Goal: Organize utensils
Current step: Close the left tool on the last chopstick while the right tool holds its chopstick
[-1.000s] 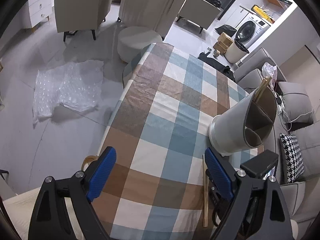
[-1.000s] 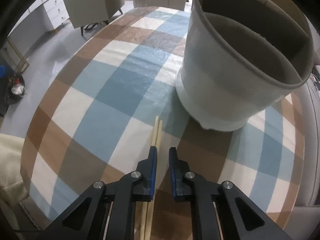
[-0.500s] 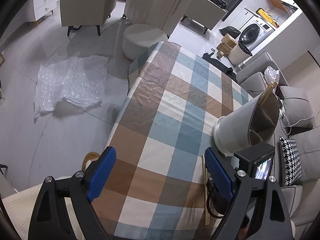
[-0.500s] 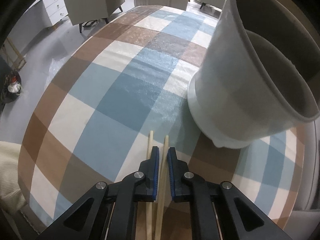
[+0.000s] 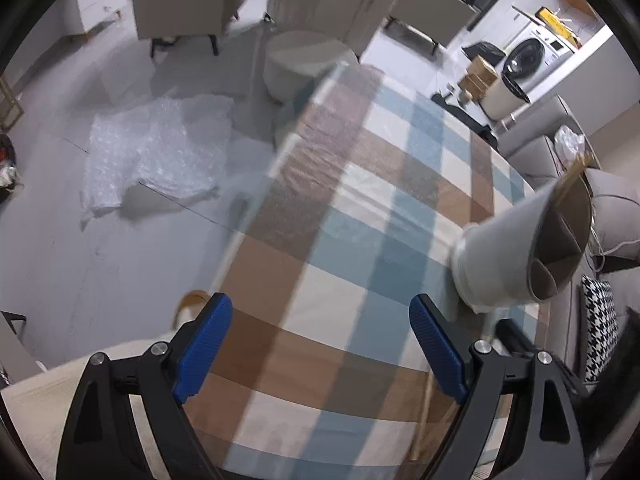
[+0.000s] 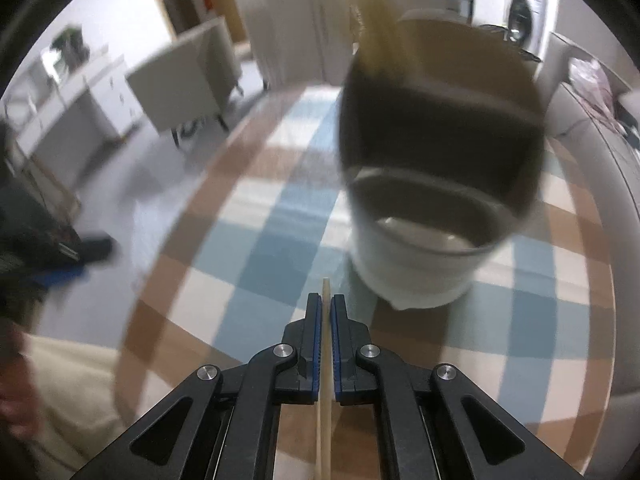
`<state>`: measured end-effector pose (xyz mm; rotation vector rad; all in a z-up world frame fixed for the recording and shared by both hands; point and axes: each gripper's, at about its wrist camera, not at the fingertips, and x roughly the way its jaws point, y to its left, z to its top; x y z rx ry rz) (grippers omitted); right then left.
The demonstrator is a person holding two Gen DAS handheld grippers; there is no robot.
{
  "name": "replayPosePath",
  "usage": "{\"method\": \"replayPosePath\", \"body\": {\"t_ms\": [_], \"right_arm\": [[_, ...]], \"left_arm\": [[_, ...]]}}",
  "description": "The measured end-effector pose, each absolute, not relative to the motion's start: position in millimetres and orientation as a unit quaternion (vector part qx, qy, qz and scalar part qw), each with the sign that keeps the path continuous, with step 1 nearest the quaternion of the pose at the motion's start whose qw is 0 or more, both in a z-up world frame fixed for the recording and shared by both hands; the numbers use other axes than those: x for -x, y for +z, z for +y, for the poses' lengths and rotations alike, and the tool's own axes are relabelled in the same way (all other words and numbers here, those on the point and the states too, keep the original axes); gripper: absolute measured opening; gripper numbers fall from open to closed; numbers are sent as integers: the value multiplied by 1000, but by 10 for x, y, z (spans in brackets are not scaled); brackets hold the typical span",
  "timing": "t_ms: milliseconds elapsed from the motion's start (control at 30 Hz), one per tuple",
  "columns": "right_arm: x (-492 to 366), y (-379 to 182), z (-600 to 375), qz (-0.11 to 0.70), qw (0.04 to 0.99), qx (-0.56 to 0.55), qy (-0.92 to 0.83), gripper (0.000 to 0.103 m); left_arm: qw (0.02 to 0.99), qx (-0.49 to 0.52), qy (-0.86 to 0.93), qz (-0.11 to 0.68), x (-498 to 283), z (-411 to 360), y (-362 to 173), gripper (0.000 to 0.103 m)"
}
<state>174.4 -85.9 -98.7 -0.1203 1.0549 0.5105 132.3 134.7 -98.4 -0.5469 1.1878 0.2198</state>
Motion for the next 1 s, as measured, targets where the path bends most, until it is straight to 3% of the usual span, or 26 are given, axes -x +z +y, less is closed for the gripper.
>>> {"method": "replayPosePath", "body": {"t_ms": [267,633,833,1000], "right_arm": [[-1688,-730,-1590,496,837,-74,219,3],[-1594,-828,-2456,512,805,-247,172,3],[-1549,-804,-2668,505,807,-260,162,3],[-1530,-813,-2716,507,804,-262,167,3]], "left_arm": [[781,213,63,584,-1462,812,-1095,87],[759,166,36,629,-1597,286,-1322,85],[760,103,41,641,-1713,17,-1471,69],[756,76,60,647,-1759,-65,-1532,65]]}}
